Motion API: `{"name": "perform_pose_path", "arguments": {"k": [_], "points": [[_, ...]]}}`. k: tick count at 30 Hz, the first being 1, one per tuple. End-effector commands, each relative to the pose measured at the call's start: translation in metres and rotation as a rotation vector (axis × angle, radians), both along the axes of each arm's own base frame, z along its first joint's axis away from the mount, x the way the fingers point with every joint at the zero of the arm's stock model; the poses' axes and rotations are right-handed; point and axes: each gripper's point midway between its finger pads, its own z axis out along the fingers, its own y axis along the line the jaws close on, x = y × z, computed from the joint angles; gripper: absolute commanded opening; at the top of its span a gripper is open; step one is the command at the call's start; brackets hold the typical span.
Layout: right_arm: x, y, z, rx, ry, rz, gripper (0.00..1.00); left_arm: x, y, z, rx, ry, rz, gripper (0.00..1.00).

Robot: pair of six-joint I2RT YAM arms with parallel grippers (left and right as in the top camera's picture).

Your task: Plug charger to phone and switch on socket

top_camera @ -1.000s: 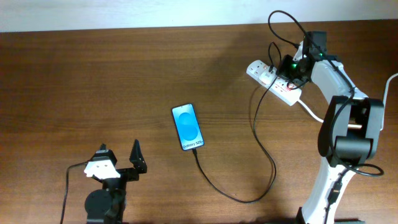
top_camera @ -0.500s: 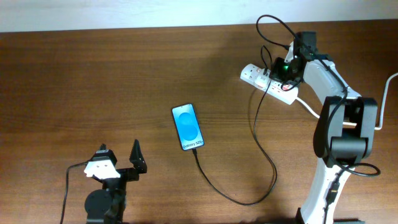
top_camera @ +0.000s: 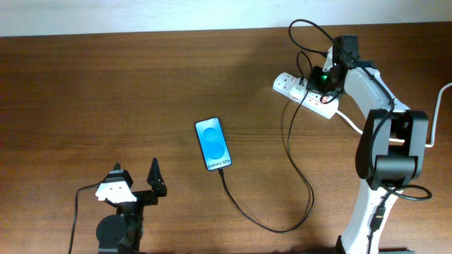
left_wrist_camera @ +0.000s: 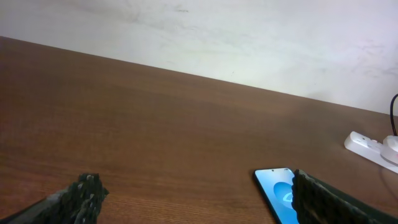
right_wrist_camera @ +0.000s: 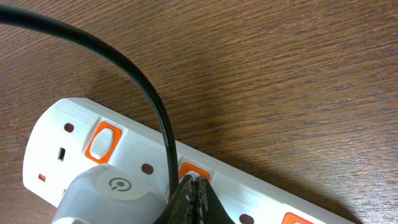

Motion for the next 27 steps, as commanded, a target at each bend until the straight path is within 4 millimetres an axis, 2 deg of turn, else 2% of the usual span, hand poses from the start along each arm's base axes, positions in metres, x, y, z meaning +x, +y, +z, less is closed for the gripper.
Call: {"name": "perform_pose_path", "arguments": {"k": [1, 5, 15, 24, 27], "points": [[-0.007, 0.008, -0.011, -0.013, 0.039, 0.029, 0.04, 0.0, 0.002, -0.002, -0.006, 0.0, 0.007, 0.99], [0.001, 0.015, -0.002, 0.025, 0.01, 0.046, 0.04, 0.0, 0.002, -0.002, -0.006, 0.0, 0.007, 0.99], [-0.005, 0.019, -0.003, 0.045, 0.032, 0.057, 0.04, 0.0, 0.002, -0.002, -0.006, 0.0, 0.007, 0.99], [-0.007, 0.02, -0.009, -0.048, 0.045, 0.069, 0.04, 0.0, 0.002, -0.002, -0.006, 0.0, 0.007, 0.99], [-0.003, 0.017, -0.003, -0.055, 0.031, 0.06, 0.04, 0.0, 0.002, -0.002, -0.006, 0.0, 0.007, 0.99]]}}
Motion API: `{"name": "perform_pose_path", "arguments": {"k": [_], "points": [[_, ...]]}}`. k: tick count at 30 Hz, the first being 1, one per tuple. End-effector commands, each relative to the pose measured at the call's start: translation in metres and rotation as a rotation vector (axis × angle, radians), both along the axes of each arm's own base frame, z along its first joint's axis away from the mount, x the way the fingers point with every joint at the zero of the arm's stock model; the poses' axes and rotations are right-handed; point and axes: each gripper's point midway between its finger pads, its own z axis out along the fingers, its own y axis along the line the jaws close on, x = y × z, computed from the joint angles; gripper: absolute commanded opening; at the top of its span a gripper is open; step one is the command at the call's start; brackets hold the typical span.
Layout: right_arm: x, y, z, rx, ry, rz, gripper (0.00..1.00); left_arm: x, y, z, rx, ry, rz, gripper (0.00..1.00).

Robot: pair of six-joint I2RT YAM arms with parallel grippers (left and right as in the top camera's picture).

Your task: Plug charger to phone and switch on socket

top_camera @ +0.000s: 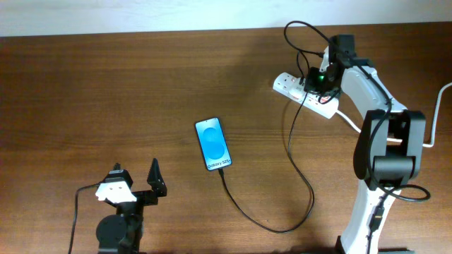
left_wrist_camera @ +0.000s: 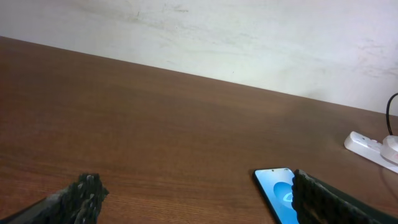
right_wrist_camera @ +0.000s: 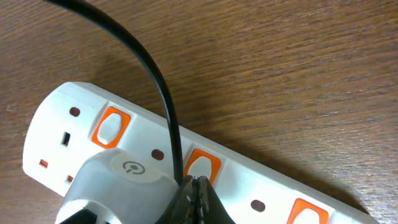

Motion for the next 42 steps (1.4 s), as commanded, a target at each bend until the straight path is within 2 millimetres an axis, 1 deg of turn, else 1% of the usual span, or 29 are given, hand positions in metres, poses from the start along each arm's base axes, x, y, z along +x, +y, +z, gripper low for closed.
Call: {"name": "perform_pose_path", "arguments": {"k": [1, 4, 7, 10, 17, 21, 24, 25, 28, 35, 39, 42], "points": [[0.003, 0.006, 0.0, -0.023, 0.003, 0.02, 0.04, 0.0, 0.001, -0.002, -0.006, 0.0, 0.007, 0.99], [0.013, -0.004, 0.015, -0.024, -0.028, 0.002, 0.04, 0.0, 0.001, -0.002, -0.006, 0.0, 0.007, 0.99], [0.023, -0.004, 0.031, -0.025, -0.063, 0.003, 0.04, 0.0, 0.001, -0.002, -0.006, 0.0, 0.007, 0.99], [0.028, -0.004, 0.038, -0.026, -0.08, 0.002, 0.04, 0.0, 0.001, -0.002, -0.006, 0.0, 0.007, 0.99], [0.01, -0.007, 0.021, -0.04, -0.002, -0.005, 0.04, 0.0, 0.001, -0.002, -0.006, 0.0, 0.007, 0.99], [0.003, -0.005, 0.011, -0.034, 0.029, -0.002, 0.04, 0.0, 0.001, -0.002, -0.006, 0.0, 0.007, 0.99], [-0.002, -0.003, -0.004, -0.023, 0.072, 0.002, 0.04, 0.0, 0.001, -0.002, -0.006, 0.0, 0.007, 0.99], [-0.004, 0.0, -0.008, -0.004, 0.082, 0.009, 0.04, 0.0, 0.001, -0.002, -0.006, 0.0, 0.007, 0.99], [-0.002, 0.007, -0.009, 0.031, 0.078, 0.023, 0.04, 0.0, 0.001, -0.002, -0.006, 0.0, 0.007, 0.99], [0.007, 0.006, -0.005, 0.03, 0.04, 0.022, 0.04, 0.0, 0.001, -0.002, -0.006, 0.0, 0.007, 0.99], [0.007, 0.007, -0.005, 0.033, 0.039, 0.024, 0.04, 0.0, 0.001, -0.002, -0.006, 0.0, 0.007, 0.99], [0.004, 0.012, -0.005, 0.05, 0.048, 0.036, 0.04, 0.0, 0.001, -0.002, -0.006, 0.0, 0.007, 0.99]]}}
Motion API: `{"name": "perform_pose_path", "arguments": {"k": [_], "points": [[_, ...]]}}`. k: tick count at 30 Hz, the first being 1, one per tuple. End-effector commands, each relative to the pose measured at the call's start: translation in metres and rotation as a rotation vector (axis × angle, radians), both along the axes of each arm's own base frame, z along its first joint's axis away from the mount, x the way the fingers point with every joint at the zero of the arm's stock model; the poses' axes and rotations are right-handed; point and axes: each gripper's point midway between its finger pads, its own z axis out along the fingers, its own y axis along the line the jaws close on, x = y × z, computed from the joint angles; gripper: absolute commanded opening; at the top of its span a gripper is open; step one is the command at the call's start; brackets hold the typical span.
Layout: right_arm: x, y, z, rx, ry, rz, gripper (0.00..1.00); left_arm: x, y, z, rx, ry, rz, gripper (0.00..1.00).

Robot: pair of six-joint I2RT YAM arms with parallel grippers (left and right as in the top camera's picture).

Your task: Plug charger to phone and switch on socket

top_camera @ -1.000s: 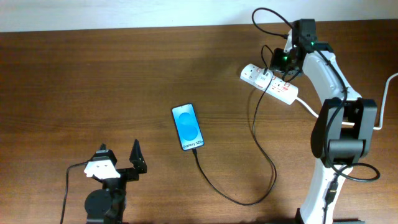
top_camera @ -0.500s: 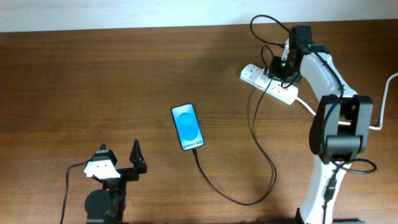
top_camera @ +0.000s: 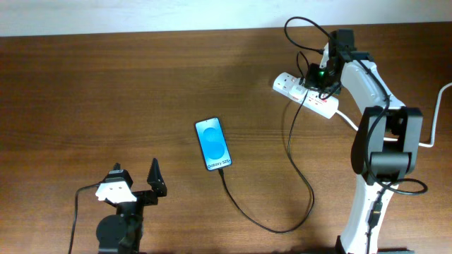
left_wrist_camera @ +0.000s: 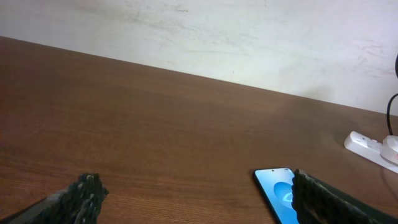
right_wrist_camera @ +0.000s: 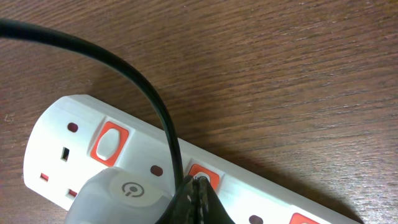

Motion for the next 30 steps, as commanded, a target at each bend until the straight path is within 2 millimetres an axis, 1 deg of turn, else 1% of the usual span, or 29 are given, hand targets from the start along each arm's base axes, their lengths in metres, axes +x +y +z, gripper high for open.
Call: {"name": "perform_pose_path", "arguments": {"k": [1, 4, 7, 12, 16, 19, 22, 25, 27, 30], "points": [[-0.005, 0.015, -0.008, 0.045, 0.021, 0.04, 0.04, 0.0, 0.002, -0.002, -0.006, 0.0, 0.007, 0.99], [-0.008, 0.021, -0.012, 0.045, 0.04, 0.05, 0.04, 0.0, 0.002, -0.002, -0.006, 0.0, 0.007, 0.99], [-0.015, 0.03, -0.018, 0.044, 0.07, 0.071, 0.04, 0.0, 0.002, -0.002, -0.006, 0.0, 0.007, 0.99], [-0.016, 0.03, -0.023, 0.034, 0.082, 0.071, 0.04, 0.0, 0.002, -0.002, -0.006, 0.0, 0.007, 0.99], [-0.022, 0.031, -0.041, 0.038, 0.122, 0.07, 0.04, 0.0, 0.002, -0.002, -0.006, 0.0, 0.007, 0.99], [-0.031, 0.035, -0.052, 0.047, 0.169, 0.079, 0.04, 0.0, 0.002, -0.002, -0.006, 0.0, 0.007, 0.99], [-0.033, 0.046, -0.053, 0.046, 0.177, 0.1, 0.04, 0.0, 0.002, -0.002, -0.006, 0.0, 0.007, 0.99], [-0.042, 0.066, -0.054, 0.042, 0.205, 0.143, 0.04, 0.0, 0.002, -0.002, -0.006, 0.0, 0.007, 0.99], [-0.046, 0.075, -0.055, 0.04, 0.216, 0.162, 0.04, 0.0, 0.002, -0.002, -0.006, 0.0, 0.007, 0.99], [-0.055, 0.078, -0.056, 0.039, 0.25, 0.166, 0.04, 0.0, 0.002, -0.002, -0.006, 0.0, 0.007, 0.99]]}}
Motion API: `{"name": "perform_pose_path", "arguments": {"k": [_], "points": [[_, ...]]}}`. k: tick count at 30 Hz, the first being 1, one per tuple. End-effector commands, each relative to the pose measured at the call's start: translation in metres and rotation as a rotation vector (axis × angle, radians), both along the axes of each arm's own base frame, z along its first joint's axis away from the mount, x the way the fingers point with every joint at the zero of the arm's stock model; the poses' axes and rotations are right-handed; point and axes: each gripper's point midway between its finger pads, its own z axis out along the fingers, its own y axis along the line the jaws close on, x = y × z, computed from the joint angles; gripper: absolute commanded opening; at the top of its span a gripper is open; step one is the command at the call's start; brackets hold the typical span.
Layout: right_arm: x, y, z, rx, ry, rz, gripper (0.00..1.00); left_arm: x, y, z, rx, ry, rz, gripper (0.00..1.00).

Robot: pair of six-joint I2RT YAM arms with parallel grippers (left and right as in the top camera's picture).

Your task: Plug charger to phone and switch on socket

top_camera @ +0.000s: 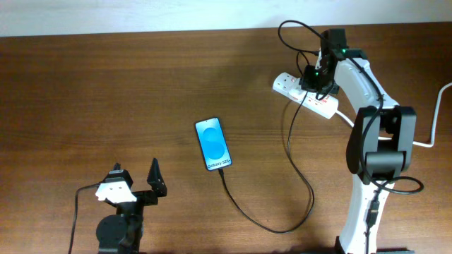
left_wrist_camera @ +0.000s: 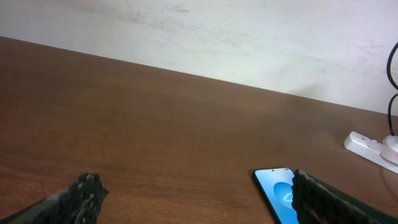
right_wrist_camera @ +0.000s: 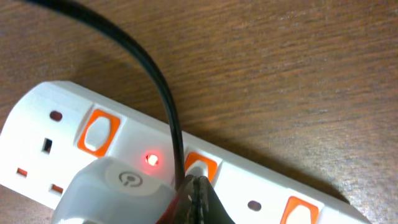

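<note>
A white power strip (right_wrist_camera: 261, 180) with orange switches lies at the table's back right (top_camera: 305, 93). A white charger plug (right_wrist_camera: 115, 193) sits in it and a red light (right_wrist_camera: 151, 160) glows beside the plug. My right gripper (right_wrist_camera: 194, 182) is shut, its tips on the orange switch (right_wrist_camera: 200, 167) next to the plug. A black cable (top_camera: 296, 169) runs from the plug to the phone (top_camera: 212, 143), whose blue screen is lit. My left gripper (top_camera: 134, 185) stands open near the front left, empty; its right finger (left_wrist_camera: 329, 199) partly covers the phone (left_wrist_camera: 277, 186).
A white lead (top_camera: 424, 144) runs from the strip off the right edge. The black cable loops above the strip (top_camera: 300, 32) and over the wood near the front (top_camera: 275, 227). A pale wall (left_wrist_camera: 199, 37) stands behind the table.
A red light has come on at the power strip beside the charger plug. My right gripper has shifted slightly on the strip, tips still on the same orange switch. The left arm has not moved.
Throughout, the cable was in the phone and the left gripper stood open and still. My shut right gripper stayed at the orange switch beside the plug with no light showing at each earlier moment. Now the red light is on.
</note>
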Motion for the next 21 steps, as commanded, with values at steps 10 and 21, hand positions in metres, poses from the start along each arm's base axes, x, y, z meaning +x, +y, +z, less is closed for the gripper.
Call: {"name": "perform_pose_path", "arguments": {"k": [10, 21], "points": [[-0.019, -0.071, 0.109, -0.247, -0.007, -0.182, 0.04, 0.0, 0.001, -0.002, -0.006, 0.0, 0.007, 0.99], [-0.115, -0.046, 0.329, -0.172, -0.405, -0.172, 0.04, 0.0, 0.001, -0.002, -0.006, 0.0, 0.007, 0.99]]}}
